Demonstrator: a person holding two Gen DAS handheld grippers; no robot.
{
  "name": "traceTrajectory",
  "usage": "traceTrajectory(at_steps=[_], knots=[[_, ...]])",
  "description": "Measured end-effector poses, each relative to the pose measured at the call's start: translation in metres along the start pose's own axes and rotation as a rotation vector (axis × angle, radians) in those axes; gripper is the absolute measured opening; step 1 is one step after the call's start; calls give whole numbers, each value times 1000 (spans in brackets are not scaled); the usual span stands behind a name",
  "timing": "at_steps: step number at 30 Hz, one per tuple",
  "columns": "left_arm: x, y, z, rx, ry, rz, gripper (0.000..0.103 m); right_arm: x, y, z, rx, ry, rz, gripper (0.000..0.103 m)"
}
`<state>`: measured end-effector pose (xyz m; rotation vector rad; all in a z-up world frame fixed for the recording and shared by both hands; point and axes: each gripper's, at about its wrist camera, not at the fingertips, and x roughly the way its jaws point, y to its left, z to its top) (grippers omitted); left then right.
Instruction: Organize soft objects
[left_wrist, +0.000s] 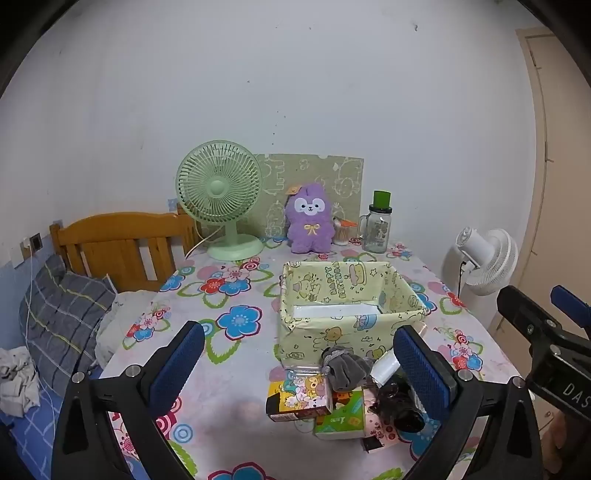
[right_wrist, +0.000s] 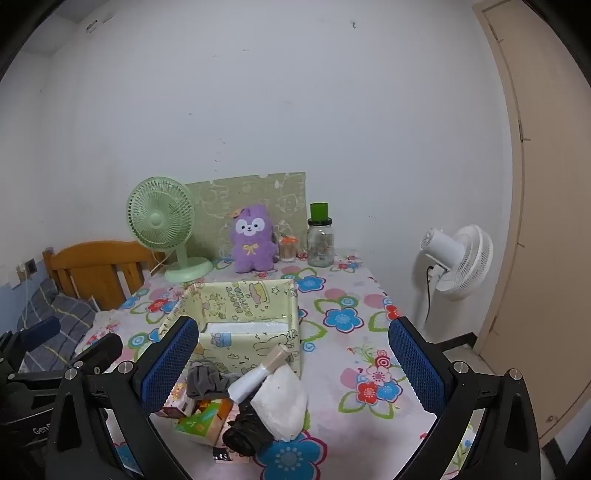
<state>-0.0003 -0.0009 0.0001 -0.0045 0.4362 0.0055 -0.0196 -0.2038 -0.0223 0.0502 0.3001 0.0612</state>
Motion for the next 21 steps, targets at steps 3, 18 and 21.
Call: traceTrajectory(at_steps=[3, 18, 21], knots=[[1, 0, 0, -12, 2, -5, 103, 2, -1, 0, 2, 12, 0, 103], [7, -3, 2, -25, 9, -31, 103, 7, -6, 0, 10, 31, -33, 103], [7, -3, 3, -26, 9, -29, 103, 7, -6, 0, 12, 33, -32, 103]])
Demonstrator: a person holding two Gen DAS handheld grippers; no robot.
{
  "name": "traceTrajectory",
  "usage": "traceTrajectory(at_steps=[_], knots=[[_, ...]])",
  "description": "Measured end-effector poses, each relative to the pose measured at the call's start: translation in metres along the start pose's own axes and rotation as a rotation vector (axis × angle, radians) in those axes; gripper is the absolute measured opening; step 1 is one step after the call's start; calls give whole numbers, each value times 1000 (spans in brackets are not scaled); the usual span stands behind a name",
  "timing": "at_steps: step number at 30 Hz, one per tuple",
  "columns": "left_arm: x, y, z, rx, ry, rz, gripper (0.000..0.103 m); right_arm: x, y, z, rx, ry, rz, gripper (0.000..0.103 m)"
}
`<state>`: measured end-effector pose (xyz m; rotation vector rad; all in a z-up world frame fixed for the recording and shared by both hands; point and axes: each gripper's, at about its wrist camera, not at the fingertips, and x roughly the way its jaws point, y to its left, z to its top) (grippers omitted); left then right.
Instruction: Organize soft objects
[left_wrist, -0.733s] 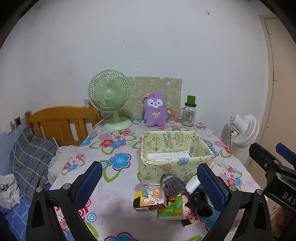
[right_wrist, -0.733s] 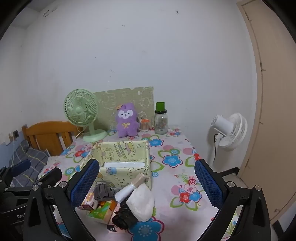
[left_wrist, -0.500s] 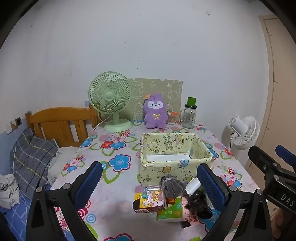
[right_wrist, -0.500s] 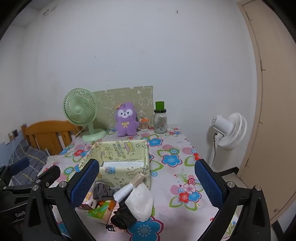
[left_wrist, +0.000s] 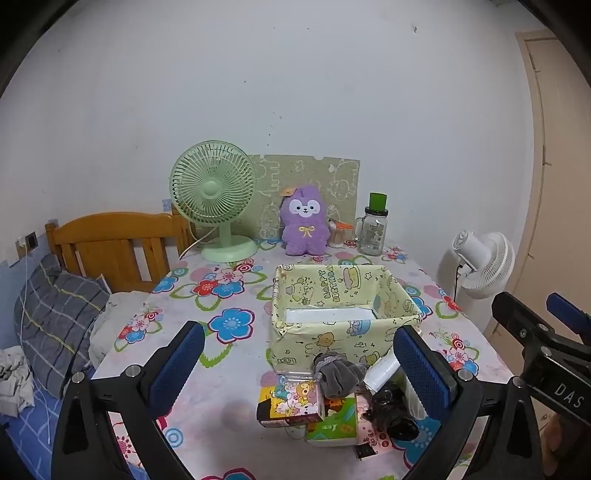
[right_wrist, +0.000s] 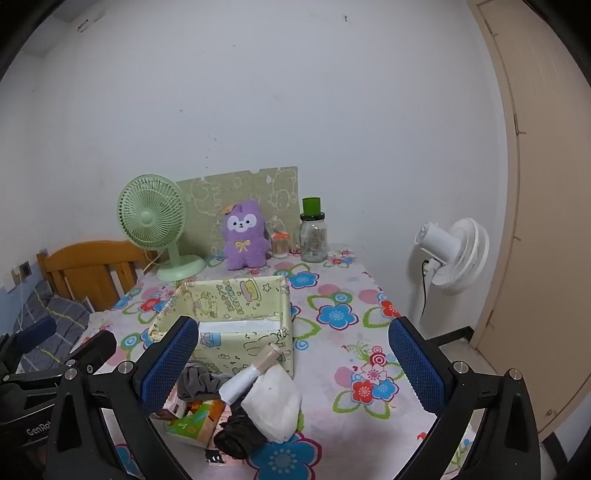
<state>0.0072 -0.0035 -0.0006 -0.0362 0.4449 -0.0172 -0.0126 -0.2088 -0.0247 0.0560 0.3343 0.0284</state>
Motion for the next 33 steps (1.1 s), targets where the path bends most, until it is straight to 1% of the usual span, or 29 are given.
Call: traceTrajectory(at_steps=[14, 27, 33], knots=[[0, 1, 1, -10, 0, -12, 103, 0, 1, 1, -3, -5, 7, 103], [-1, 1, 0, -13, -4, -8, 103, -1, 1, 0, 0, -5, 8, 103], [0, 1, -2, -20, -2, -21, 103, -1, 1, 1, 0, -6, 9, 103]])
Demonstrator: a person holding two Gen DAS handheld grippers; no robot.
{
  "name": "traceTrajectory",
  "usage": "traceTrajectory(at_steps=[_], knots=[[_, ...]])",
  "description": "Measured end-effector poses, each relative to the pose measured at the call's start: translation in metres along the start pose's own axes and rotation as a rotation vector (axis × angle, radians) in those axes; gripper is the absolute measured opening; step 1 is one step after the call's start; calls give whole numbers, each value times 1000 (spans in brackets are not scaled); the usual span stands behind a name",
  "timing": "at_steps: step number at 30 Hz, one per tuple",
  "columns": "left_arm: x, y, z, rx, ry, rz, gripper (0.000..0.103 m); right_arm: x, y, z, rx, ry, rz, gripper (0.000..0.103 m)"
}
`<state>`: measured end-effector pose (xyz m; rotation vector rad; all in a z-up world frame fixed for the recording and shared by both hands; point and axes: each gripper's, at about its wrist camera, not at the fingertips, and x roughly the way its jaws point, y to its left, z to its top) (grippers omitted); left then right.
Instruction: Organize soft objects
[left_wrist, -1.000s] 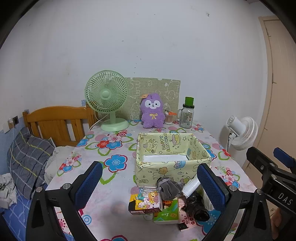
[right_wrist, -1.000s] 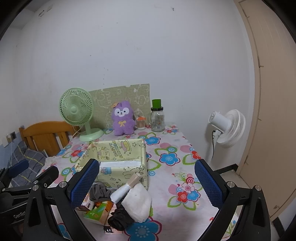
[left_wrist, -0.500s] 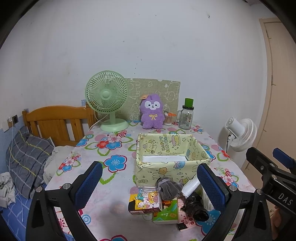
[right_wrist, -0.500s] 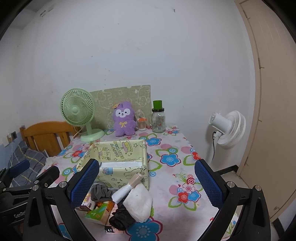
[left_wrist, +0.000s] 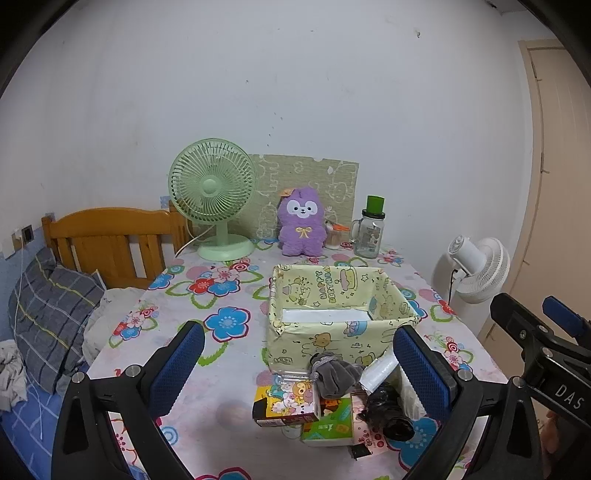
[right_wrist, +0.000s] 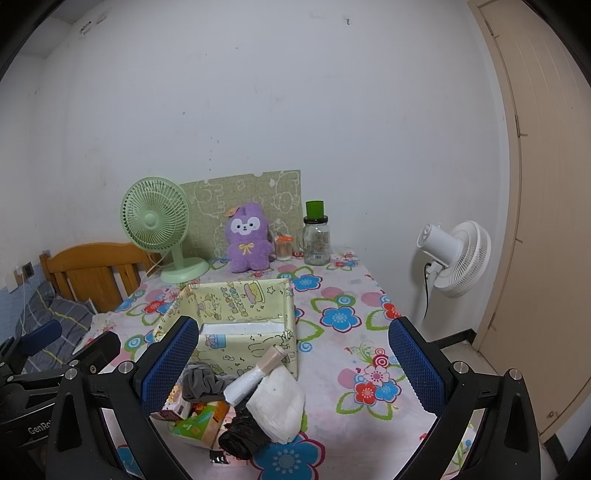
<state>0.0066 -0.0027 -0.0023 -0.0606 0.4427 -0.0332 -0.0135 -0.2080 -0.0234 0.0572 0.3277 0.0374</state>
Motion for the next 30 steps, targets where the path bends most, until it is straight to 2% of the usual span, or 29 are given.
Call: traceTrajectory(at_steps=[30], knots=[[-3, 2, 0, 2, -2, 2, 101, -1, 0, 0, 2, -2, -1, 103]])
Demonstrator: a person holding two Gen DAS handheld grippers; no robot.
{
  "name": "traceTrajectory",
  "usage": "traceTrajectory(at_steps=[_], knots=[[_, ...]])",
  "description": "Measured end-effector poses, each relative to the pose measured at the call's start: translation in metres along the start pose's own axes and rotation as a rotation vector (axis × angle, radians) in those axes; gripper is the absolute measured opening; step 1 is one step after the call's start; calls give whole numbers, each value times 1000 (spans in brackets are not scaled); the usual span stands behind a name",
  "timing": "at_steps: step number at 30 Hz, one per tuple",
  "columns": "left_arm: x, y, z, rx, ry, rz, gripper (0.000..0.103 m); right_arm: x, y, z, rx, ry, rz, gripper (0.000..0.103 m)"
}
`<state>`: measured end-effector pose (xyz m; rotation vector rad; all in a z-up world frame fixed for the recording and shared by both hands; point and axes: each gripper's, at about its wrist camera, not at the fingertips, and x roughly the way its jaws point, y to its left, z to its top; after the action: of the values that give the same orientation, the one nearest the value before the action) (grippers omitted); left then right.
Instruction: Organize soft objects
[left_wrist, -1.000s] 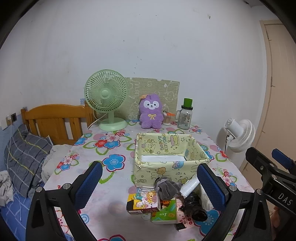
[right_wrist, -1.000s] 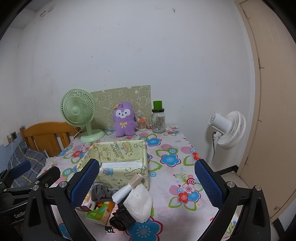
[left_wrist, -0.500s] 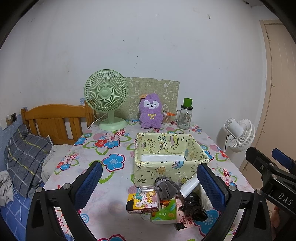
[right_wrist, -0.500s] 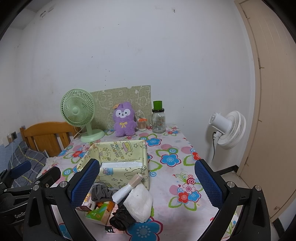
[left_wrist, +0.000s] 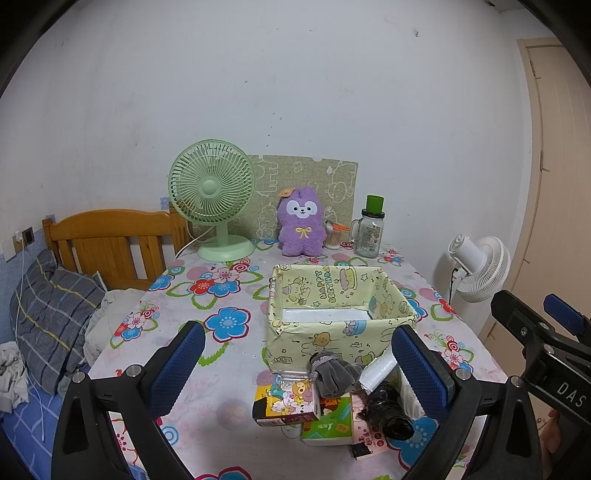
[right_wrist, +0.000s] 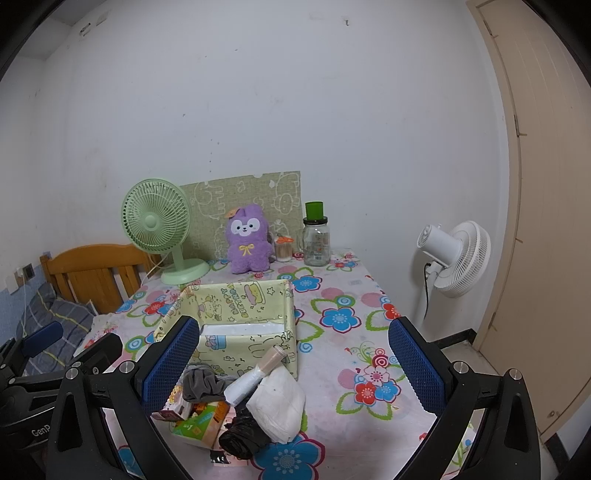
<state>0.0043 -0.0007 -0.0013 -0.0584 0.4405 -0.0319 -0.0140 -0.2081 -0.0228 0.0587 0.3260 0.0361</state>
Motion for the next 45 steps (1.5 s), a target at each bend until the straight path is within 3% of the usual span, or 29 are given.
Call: traceTrajectory(at_steps=[22, 45], knots=[[6, -2, -1, -3, 19, 0, 98, 4, 0, 0, 2, 14, -3, 103], [52, -13, -20, 23, 129, -30, 97, 47, -2, -19, 20, 111, -2, 103]])
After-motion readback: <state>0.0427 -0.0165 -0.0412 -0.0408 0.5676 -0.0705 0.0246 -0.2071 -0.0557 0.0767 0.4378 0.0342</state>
